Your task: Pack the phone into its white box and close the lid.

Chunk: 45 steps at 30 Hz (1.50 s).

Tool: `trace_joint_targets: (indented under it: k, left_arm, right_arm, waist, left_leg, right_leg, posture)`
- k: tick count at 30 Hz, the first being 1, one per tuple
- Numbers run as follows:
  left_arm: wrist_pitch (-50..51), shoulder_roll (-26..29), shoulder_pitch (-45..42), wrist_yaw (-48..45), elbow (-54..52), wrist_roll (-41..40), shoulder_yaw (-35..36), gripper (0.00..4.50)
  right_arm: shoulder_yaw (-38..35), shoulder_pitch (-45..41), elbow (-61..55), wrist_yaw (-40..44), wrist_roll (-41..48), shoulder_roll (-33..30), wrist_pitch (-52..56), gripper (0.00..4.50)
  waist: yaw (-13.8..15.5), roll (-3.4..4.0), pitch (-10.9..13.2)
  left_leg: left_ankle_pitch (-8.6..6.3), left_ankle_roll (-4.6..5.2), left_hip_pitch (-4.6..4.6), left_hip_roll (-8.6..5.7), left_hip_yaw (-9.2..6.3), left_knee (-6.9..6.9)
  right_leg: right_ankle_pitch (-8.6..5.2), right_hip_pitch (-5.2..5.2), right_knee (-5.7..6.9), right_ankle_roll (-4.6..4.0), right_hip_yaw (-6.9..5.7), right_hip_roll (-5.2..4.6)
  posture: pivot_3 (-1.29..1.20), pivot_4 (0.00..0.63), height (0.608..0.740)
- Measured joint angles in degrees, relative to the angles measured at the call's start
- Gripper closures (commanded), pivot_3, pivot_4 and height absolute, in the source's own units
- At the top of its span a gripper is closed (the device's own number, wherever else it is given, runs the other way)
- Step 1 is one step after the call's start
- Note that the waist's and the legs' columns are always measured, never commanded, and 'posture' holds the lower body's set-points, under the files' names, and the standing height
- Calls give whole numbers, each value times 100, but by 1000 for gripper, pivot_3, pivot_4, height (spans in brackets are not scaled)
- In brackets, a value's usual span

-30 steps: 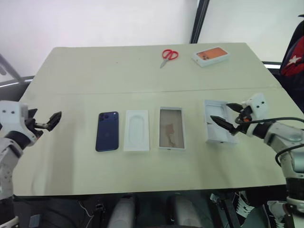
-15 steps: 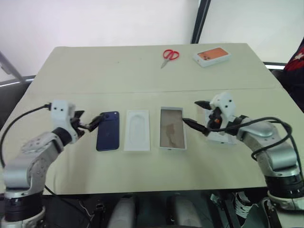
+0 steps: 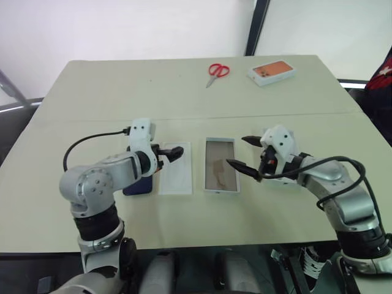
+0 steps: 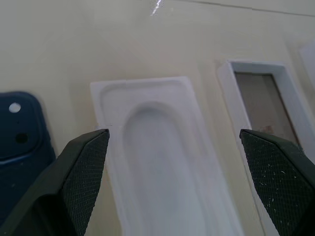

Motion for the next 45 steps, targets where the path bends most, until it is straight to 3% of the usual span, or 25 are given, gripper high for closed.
trace_joint_targets:
  k: [5, 12, 24, 31, 36, 40, 45]
  left_arm:
    - [0, 134, -37, 193, 114, 121, -106, 44]
    - [0, 177, -35, 544, 589, -579, -141, 44]
    - [0, 383, -21, 2575, 1258, -2705, -134, 44]
    - [-1, 230, -24, 3770, 1467, -3716, 109, 44]
    - [-126, 98, 146, 4616, 1632, -4615, 183, 2291]
    - [-774, 567, 351, 5415, 1799, -5779, -370, 4256]
    - [-1782, 1524, 405, 6031, 1805, -6910, -1047, 4388]
  right_arm:
    - [-80, 66, -69, -1, 2, -76, 58, 0]
    - [-84, 64, -132, 50, 43, -137, 121, 0]
    - [-81, 22, -448, 380, 288, -191, 202, 0]
    - [-57, -88, -436, 408, 278, -188, 199, 0]
    - [-26, -127, -419, 425, 275, -181, 189, 0]
    - [11, -144, -363, 444, 272, -178, 178, 0]
    - [74, -179, -323, 441, 269, -140, 158, 0]
  waist:
    - [3, 0, 0]
    - [5, 0, 0]
    - [8, 0, 0]
    - [15, -1, -1]
    - [17, -2, -1]
    - [18, -2, -1]
    - [0, -1, -2]
  left_leg:
    - [2, -4, 0, 1, 0, 0]
    - [3, -5, 0, 1, -1, 0]
    - [3, -5, 0, 1, -4, 0]
    - [7, -12, 0, 0, -4, 1]
    - [10, -17, 0, 0, -3, 2]
    - [13, -23, 0, 0, -4, 2]
    - [16, -29, 4, 1, -3, -2]
  right_leg:
    - [0, 0, 0, 0, 0, -2]
    - [0, 0, -1, 0, 1, -6]
    - [0, -1, 0, 0, 1, -8]
    - [0, 0, 0, 0, 1, -9]
    - [0, 0, 1, 0, 3, -11]
    - [0, -1, 1, 0, 10, -12]
    - [0, -4, 2, -1, 17, -9]
  posture:
    - [0, 150, 740]
    - [0, 150, 740]
    - [0, 150, 740]
    - [0, 150, 740]
    - [0, 150, 740]
    - [0, 150, 740]
    - [0, 150, 740]
